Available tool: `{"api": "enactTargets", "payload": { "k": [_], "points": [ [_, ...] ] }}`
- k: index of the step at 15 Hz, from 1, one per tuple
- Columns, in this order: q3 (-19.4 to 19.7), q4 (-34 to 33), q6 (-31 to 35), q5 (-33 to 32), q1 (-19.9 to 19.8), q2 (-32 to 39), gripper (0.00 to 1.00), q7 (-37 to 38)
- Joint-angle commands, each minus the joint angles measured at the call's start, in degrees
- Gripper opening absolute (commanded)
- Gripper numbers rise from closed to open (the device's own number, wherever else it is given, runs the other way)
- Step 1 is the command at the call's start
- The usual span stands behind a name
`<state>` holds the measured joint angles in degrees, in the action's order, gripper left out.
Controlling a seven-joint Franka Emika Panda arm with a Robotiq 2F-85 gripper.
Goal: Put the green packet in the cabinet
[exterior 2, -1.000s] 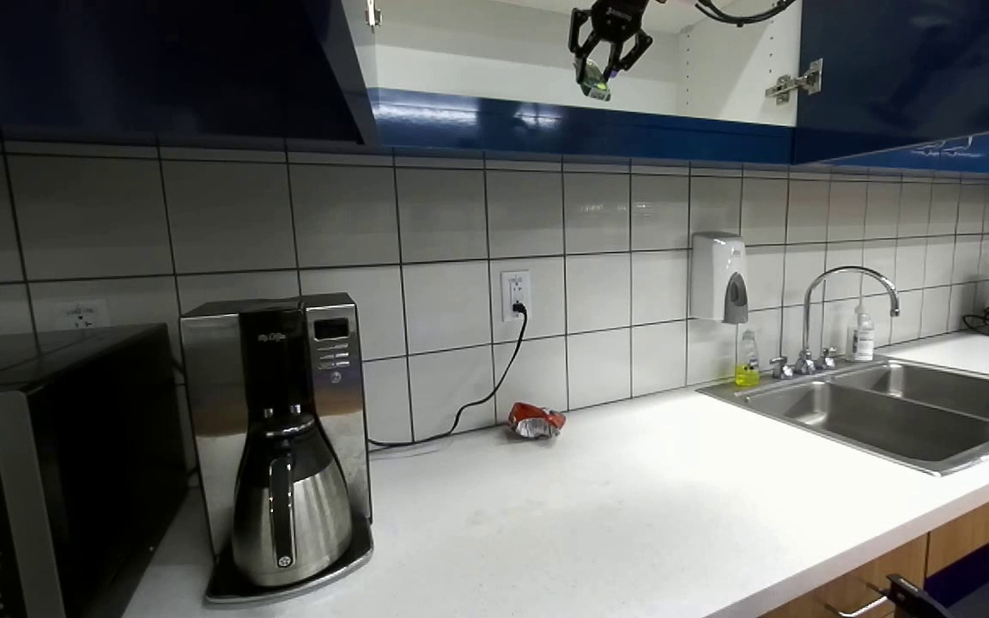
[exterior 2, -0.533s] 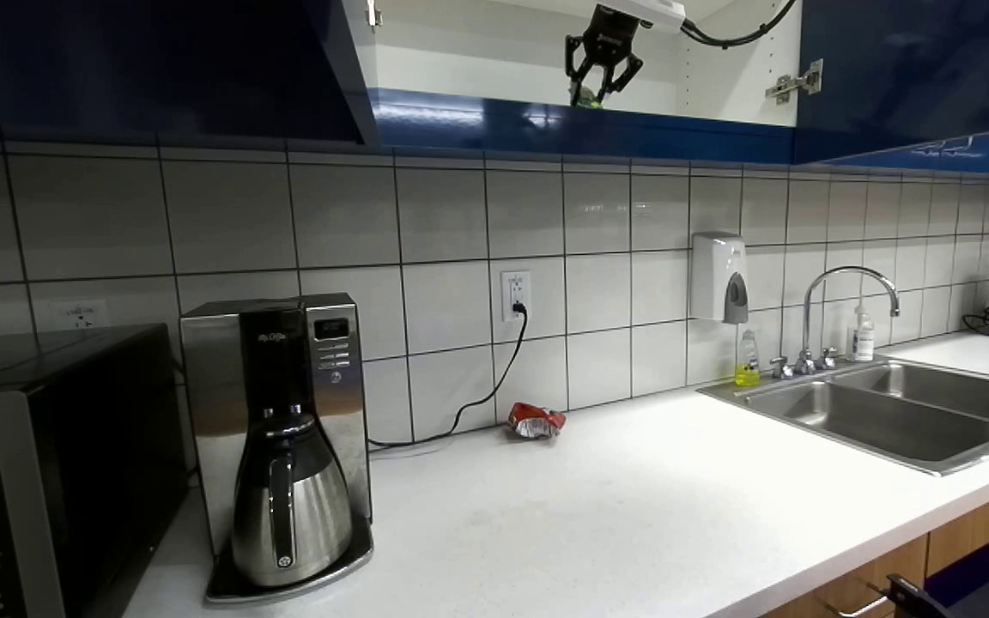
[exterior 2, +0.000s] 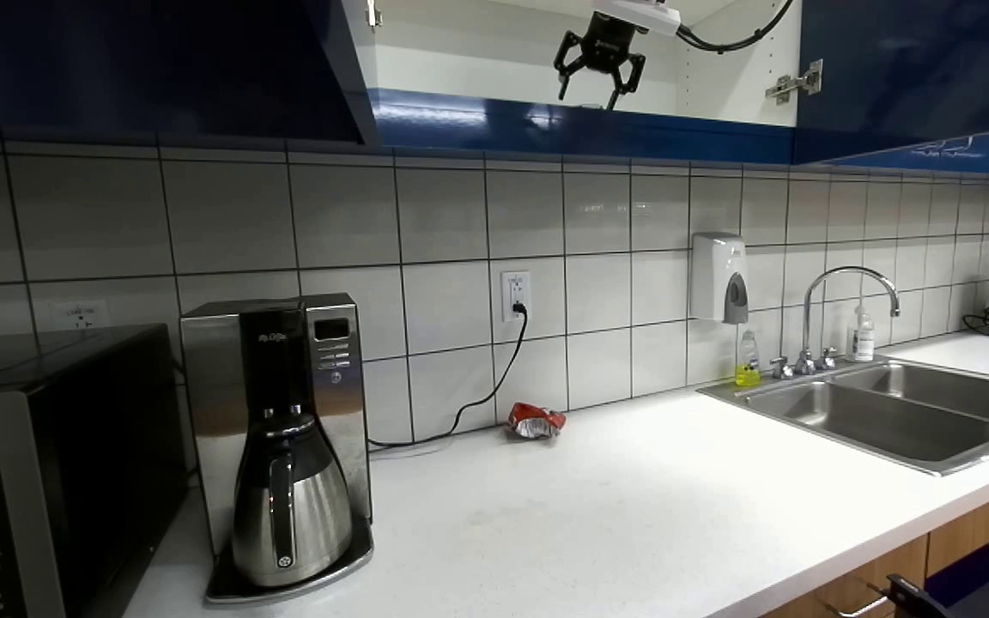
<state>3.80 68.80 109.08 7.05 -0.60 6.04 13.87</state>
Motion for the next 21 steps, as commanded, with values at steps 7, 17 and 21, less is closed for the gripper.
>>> {"api": "enactTargets", "payload": {
  "k": [7,17,21],
  "points": [
    [0.85,12.62,2.54,1.09,-0.27,-10.04,1.0,-4.11],
    [-0.18,36.56,13.81,0.5,0.11,-27.25,1.0,-12.48],
    [0.03,44.53,16.03,1.11,0.83,-34.21,1.0,-16.15]
  ]
}}
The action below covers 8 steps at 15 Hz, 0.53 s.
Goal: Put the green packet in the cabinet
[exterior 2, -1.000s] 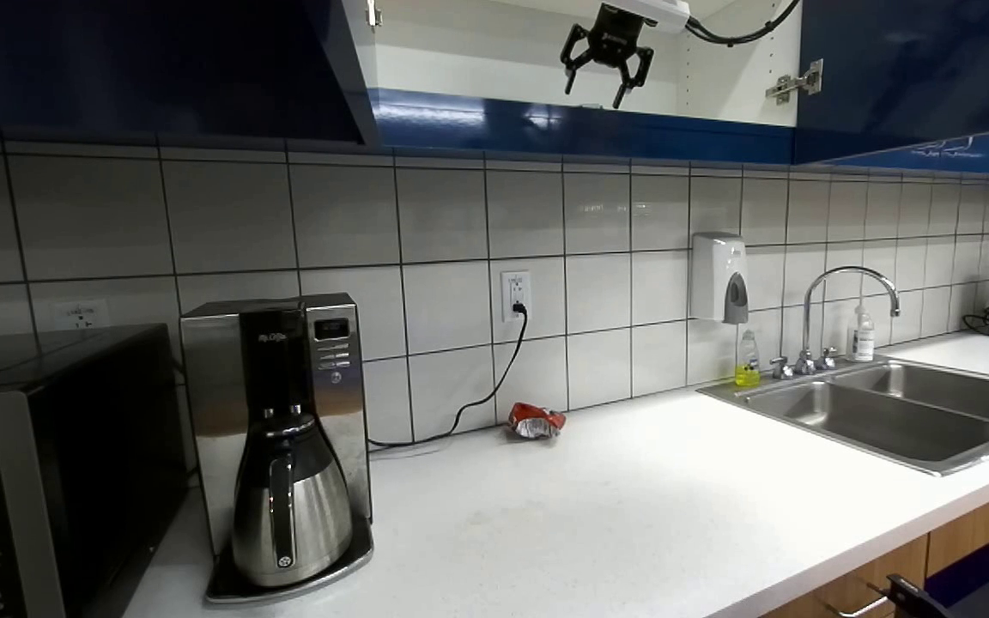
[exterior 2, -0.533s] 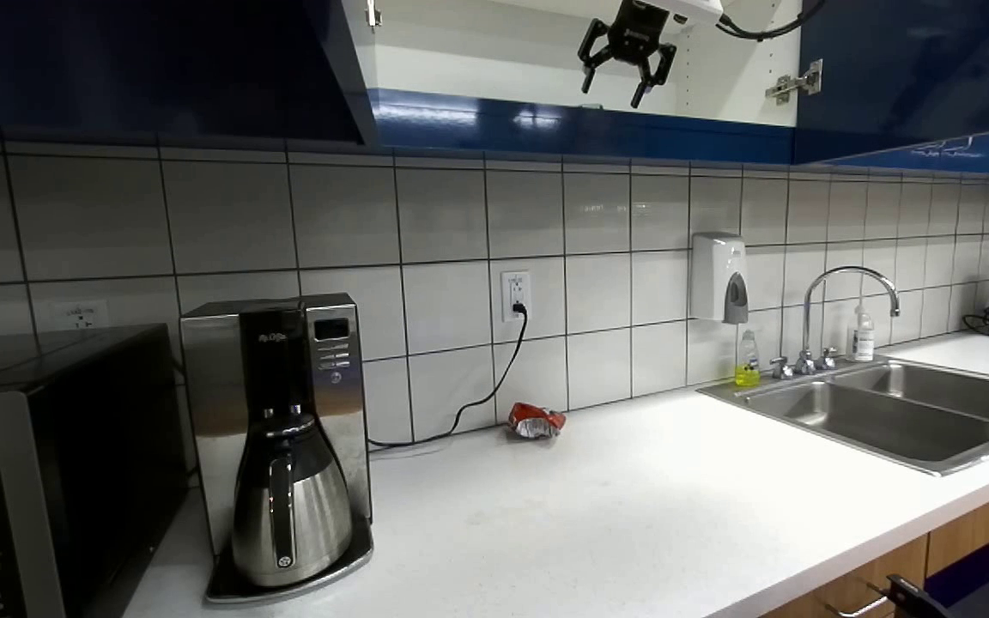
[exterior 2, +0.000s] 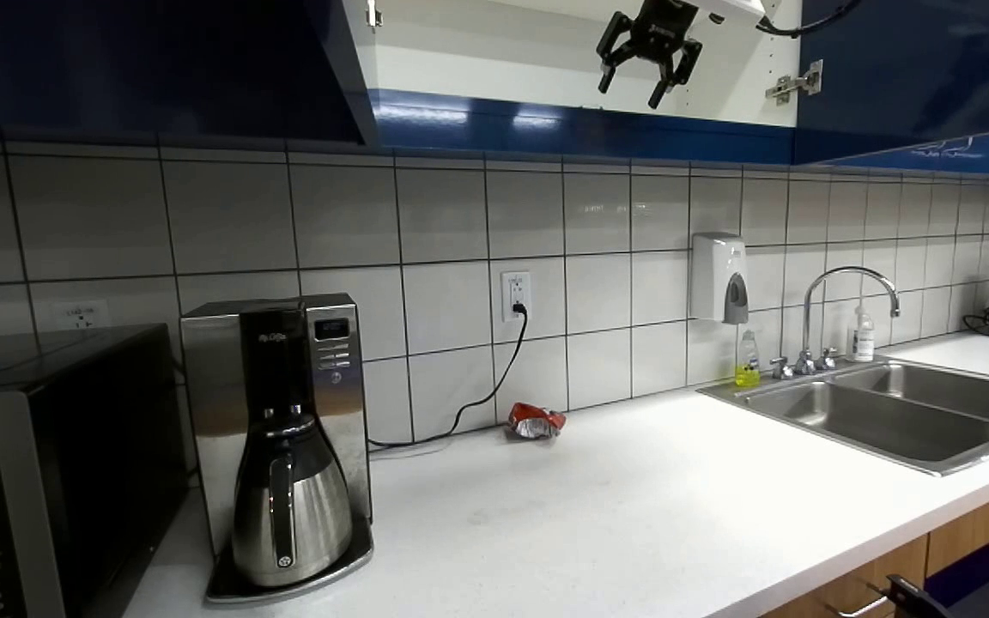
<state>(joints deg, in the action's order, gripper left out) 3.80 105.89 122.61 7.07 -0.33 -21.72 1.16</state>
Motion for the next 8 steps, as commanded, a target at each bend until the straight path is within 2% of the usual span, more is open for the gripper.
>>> {"api": "enactTargets", "payload": {
  "k": [1,8],
  "points": [
    [0.16,9.07,2.63,1.15,0.72,-7.87,1.0,-4.04],
    [1.12,21.94,1.73,1.41,1.05,-15.6,1.0,-5.08]
  ]
}}
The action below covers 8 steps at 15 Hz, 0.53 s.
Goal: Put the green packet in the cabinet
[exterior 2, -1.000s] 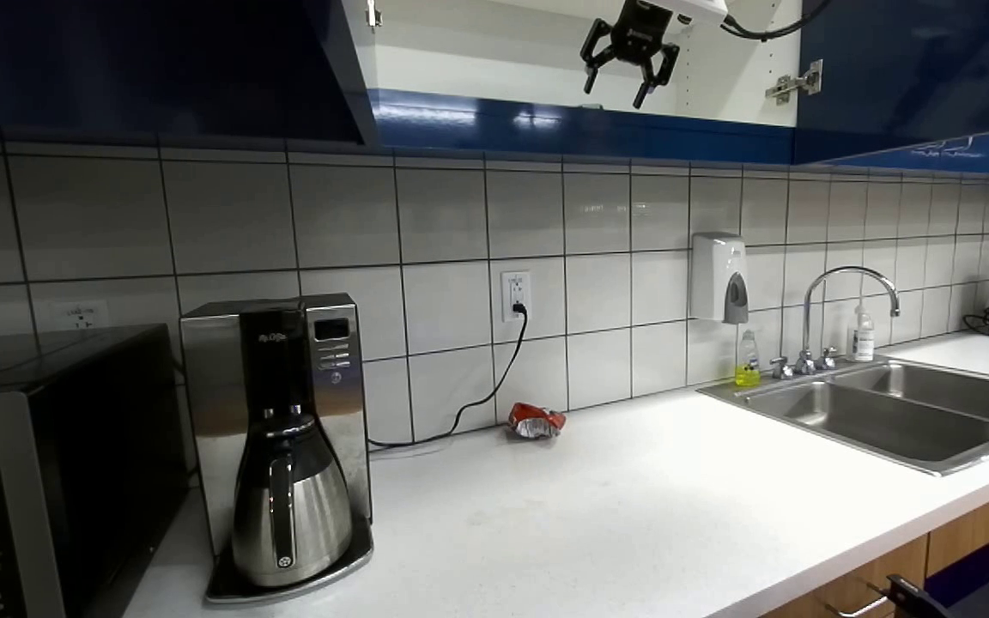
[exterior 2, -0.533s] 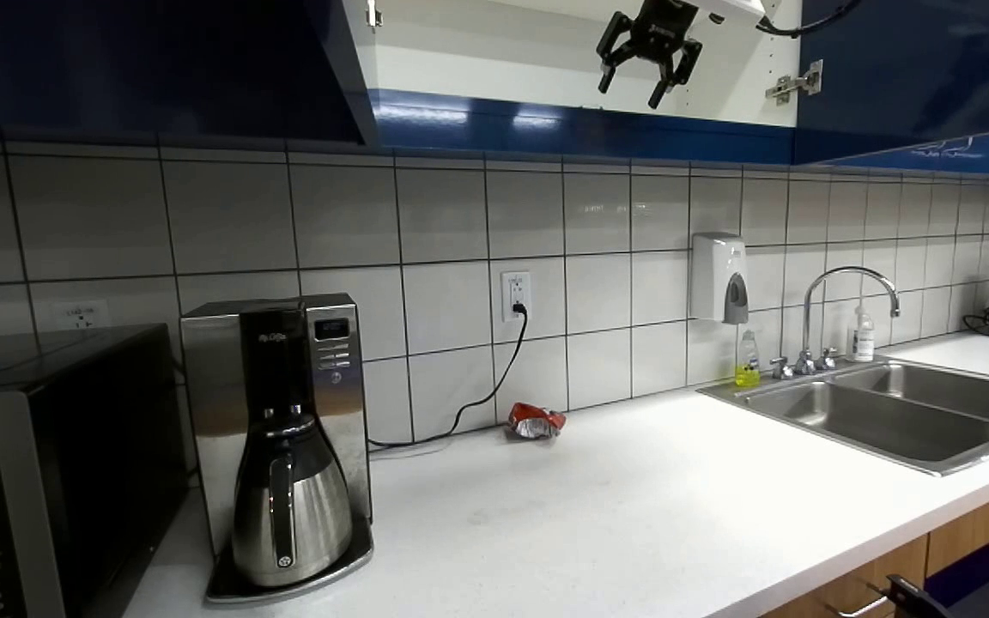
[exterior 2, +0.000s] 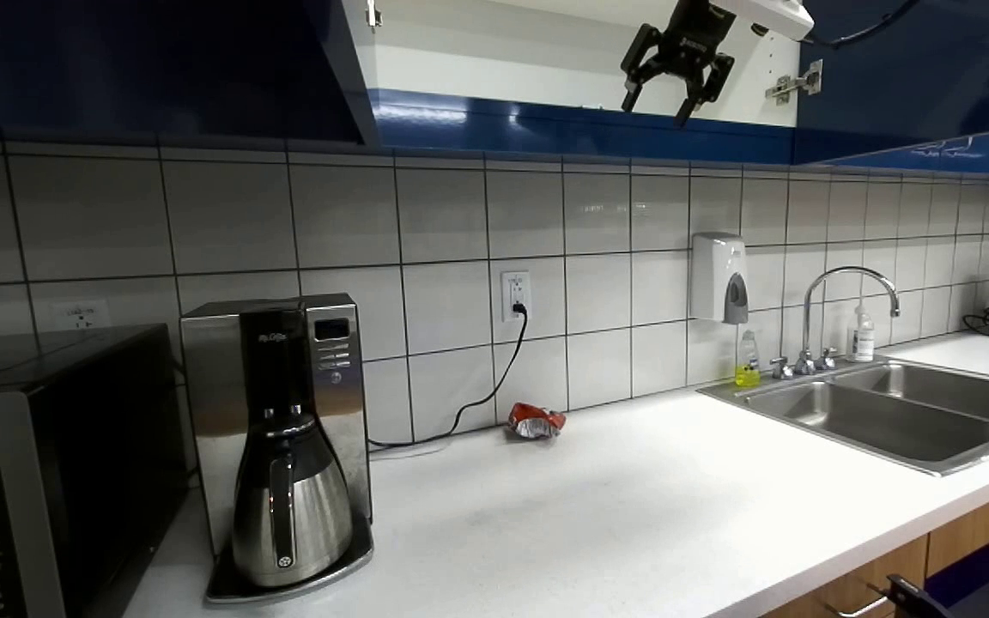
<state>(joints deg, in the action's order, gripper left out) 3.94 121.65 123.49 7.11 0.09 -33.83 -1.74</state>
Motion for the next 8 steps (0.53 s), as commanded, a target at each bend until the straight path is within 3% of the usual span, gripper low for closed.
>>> {"api": "enactTargets", "payload": {
  "k": [1,8],
  "points": [
    [1.25,7.29,-0.17,1.54,0.75,-3.37,1.0,-2.19],
    [2.84,17.7,-1.21,2.18,0.36,-0.52,1.0,-4.65]
  ]
}}
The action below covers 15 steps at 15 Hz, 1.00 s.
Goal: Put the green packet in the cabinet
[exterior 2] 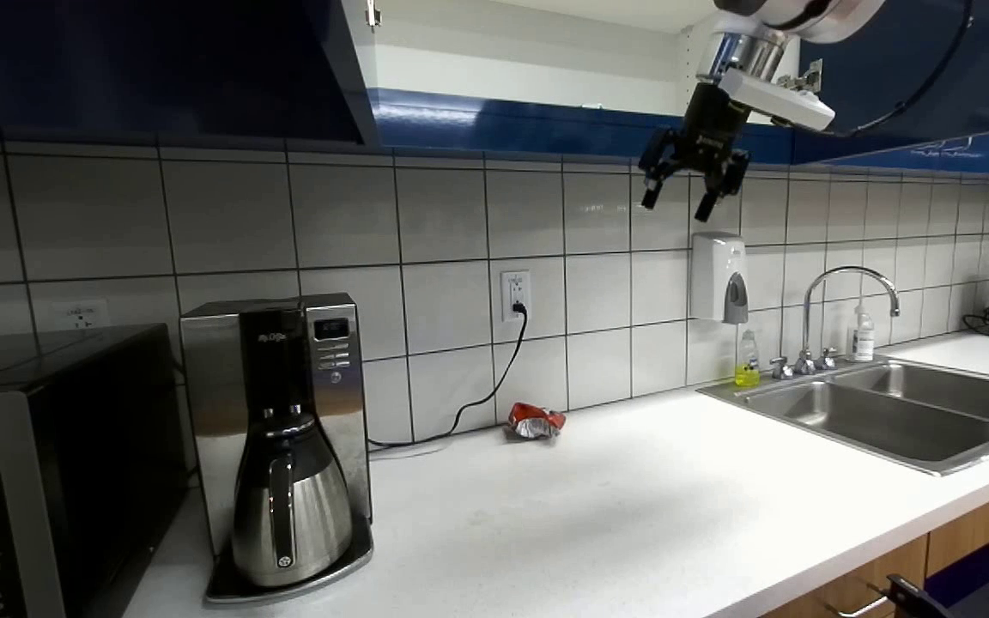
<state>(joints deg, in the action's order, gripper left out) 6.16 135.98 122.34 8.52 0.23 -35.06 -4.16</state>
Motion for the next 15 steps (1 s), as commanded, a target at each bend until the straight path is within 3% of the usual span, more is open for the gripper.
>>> {"api": "enactTargets", "payload": {
  "k": [1,10,15],
  "points": [
    [0.35,5.27,0.81,0.11,0.07,0.86,1.0,-2.81],
    [-1.7,19.39,4.22,-4.74,0.34,3.44,1.0,-8.26],
    [-1.51,23.58,8.45,-6.73,0.39,4.48,1.0,-9.78]
  ]
}}
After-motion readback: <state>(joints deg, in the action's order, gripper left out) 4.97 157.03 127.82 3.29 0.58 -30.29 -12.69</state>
